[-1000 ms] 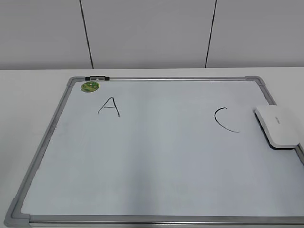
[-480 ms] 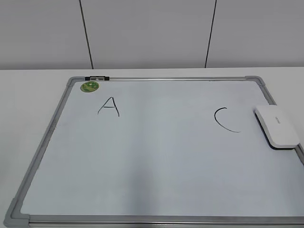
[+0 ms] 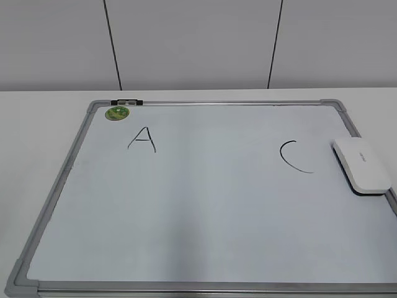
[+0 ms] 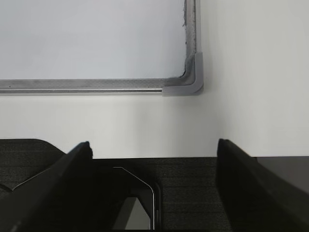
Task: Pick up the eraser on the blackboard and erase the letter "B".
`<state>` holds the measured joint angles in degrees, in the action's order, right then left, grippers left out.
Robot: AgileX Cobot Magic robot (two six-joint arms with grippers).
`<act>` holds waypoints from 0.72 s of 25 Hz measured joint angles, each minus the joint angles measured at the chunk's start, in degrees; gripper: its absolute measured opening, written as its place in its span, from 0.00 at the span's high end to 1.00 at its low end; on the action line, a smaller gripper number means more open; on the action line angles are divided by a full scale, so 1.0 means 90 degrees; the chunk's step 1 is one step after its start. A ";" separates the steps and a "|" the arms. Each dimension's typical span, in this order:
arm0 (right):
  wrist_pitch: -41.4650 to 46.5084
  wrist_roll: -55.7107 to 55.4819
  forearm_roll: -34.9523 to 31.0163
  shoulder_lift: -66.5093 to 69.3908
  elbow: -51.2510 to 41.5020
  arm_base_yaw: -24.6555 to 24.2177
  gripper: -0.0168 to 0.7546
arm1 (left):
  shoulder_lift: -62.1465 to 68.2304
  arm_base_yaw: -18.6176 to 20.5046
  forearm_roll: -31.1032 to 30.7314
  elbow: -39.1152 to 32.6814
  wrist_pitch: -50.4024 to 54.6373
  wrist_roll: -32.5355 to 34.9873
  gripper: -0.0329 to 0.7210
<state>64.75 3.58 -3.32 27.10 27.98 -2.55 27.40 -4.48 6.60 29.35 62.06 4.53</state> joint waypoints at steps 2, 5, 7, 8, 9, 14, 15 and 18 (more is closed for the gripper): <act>0.0000 -0.0014 0.0000 0.0000 0.0000 0.0000 0.22 | 0.0000 0.0000 0.0000 -0.0010 0.0011 0.0000 0.43; 0.0000 -0.0024 0.0006 0.0000 0.0000 0.0000 0.22 | 0.0000 0.0000 -0.0077 -0.0010 0.0011 -0.0040 0.42; 0.0000 -0.0027 0.0006 0.0000 0.0000 0.0000 0.22 | 0.0000 0.0000 -0.0178 -0.0010 0.0011 -0.0128 0.41; 0.0000 -0.0027 0.0006 0.0000 0.0000 0.0000 0.22 | 0.0000 0.0000 -0.0223 -0.0010 0.0011 -0.0144 0.41; 0.0000 -0.0027 0.0006 0.0000 0.0000 0.0000 0.22 | 0.0000 0.0000 -0.0247 -0.0010 0.0011 -0.0159 0.41; 0.0000 -0.0039 0.0006 0.0000 0.0000 0.0000 0.22 | 0.0000 0.0000 -0.0256 -0.0010 0.0011 -0.0182 0.41; 0.0000 -0.0039 0.0006 0.0000 0.0000 0.0000 0.22 | 0.0000 0.0000 -0.0256 -0.0010 0.0011 -0.0182 0.41; 0.0000 -0.0039 0.0006 0.0000 0.0000 0.0000 0.22 | 0.0000 0.0000 -0.0256 -0.0010 0.0011 -0.0188 0.42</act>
<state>64.75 3.23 -3.27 27.10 27.98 -2.55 27.40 -4.48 4.30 29.26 62.16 2.84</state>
